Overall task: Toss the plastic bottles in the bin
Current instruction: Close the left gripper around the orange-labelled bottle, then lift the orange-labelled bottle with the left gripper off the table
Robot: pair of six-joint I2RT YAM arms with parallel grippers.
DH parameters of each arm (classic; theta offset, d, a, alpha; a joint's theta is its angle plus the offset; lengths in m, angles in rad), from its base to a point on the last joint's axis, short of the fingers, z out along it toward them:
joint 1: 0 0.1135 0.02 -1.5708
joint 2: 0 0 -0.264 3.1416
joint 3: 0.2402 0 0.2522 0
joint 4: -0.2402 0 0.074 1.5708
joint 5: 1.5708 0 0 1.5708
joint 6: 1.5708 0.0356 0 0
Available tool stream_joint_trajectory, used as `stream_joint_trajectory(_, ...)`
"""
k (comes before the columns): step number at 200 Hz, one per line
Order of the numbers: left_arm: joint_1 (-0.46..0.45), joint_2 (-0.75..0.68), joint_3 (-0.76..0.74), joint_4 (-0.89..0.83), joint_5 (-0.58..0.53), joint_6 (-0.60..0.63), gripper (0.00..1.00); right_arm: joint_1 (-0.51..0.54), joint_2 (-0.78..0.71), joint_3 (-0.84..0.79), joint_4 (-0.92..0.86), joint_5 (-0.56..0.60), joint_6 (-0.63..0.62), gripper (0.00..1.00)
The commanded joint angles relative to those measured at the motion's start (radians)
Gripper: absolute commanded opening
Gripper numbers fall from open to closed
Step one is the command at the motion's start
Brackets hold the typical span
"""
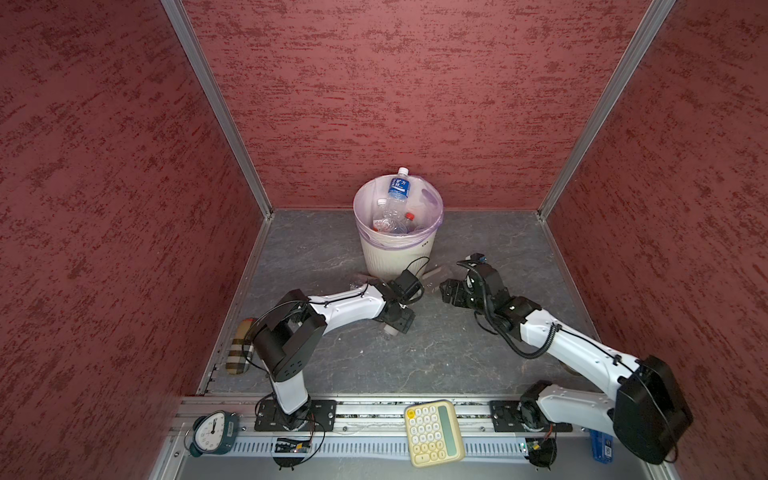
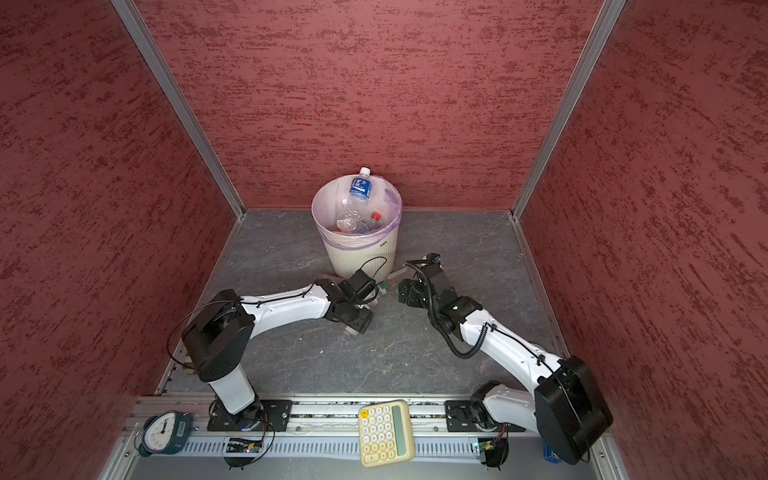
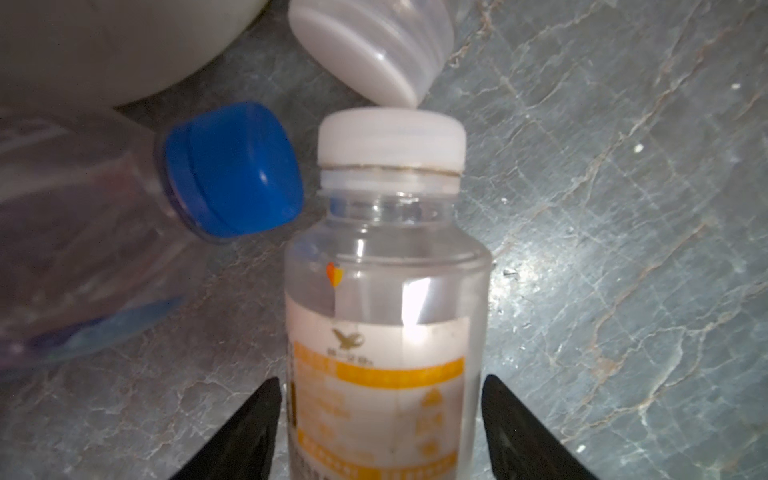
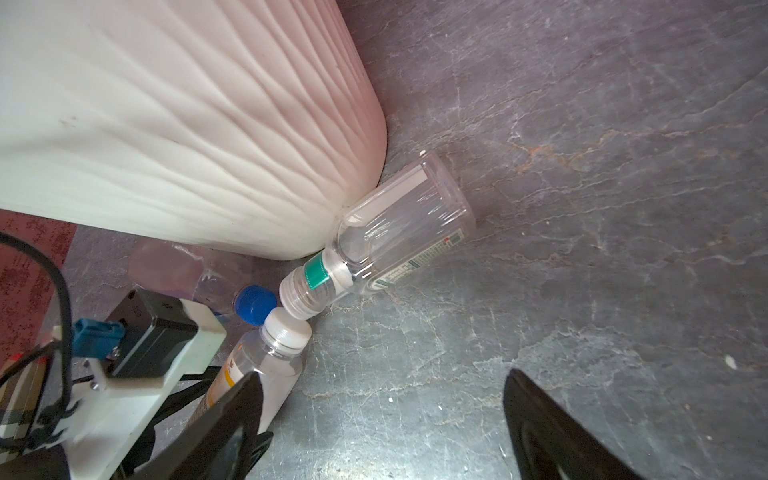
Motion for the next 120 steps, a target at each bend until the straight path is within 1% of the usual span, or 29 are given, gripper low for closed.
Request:
stream_joint_trajectory(1,-0.009,0.013,0.024,-0.013,-0.017,0.008,0.62,-0.008,-0.017,-0.006,0.009,-0.012,0.013,0.91)
stream_joint_trajectory(18,-0.013,0.008,0.022,-0.014,-0.022,0.008,0.55,-0.008,-0.014,-0.001,0.008,-0.014,0.010,0.90)
stream_joint_trajectory(29,-0.017,0.007,0.023,-0.020,-0.023,0.008,0.49,-0.008,-0.013,0.000,0.007,-0.014,0.009,0.90)
stream_joint_trajectory(42,-0.019,0.005,0.028,-0.033,-0.028,0.006,0.44,-0.009,-0.010,0.002,0.007,-0.014,0.007,0.90)
stream_joint_trajectory(120,-0.042,-0.065,-0.026,-0.027,-0.052,-0.010,0.40,-0.009,-0.005,0.006,0.009,-0.018,0.008,0.89)
